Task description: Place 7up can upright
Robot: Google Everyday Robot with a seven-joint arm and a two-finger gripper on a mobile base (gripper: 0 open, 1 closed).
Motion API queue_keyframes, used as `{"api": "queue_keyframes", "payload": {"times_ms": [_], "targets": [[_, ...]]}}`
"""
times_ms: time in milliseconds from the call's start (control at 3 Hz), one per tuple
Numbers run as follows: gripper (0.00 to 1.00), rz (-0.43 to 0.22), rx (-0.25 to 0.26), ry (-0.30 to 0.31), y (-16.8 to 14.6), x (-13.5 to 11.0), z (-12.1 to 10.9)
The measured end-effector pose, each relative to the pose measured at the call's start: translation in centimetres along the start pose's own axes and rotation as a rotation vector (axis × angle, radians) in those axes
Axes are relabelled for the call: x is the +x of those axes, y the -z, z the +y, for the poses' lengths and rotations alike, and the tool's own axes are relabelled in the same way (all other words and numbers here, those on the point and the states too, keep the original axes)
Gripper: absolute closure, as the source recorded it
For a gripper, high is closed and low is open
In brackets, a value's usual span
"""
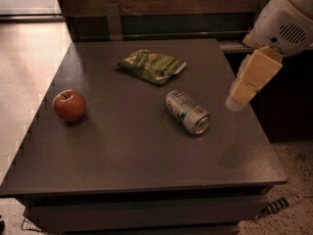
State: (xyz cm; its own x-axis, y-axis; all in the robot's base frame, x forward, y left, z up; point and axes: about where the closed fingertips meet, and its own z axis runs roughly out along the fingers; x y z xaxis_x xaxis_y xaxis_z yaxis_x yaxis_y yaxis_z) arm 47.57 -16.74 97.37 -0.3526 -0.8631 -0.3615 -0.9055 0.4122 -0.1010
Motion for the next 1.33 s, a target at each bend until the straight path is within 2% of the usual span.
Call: {"api": "queue_keyframes", "payload": {"times_ms": [333,667,1000,1333], "targets": [[0.00,-0.030,-0.050,-0.177,-2.8,-4.0,0.8],[0.00,0.031,-0.041,-0.289,-4.4,-5.6,1.6],[0.00,0.051,-0.033,-0.423,-4.8,-6.2,1.8],[0.00,0.077,-0.016,-0.399,-5.2,-6.5,1.5]]}}
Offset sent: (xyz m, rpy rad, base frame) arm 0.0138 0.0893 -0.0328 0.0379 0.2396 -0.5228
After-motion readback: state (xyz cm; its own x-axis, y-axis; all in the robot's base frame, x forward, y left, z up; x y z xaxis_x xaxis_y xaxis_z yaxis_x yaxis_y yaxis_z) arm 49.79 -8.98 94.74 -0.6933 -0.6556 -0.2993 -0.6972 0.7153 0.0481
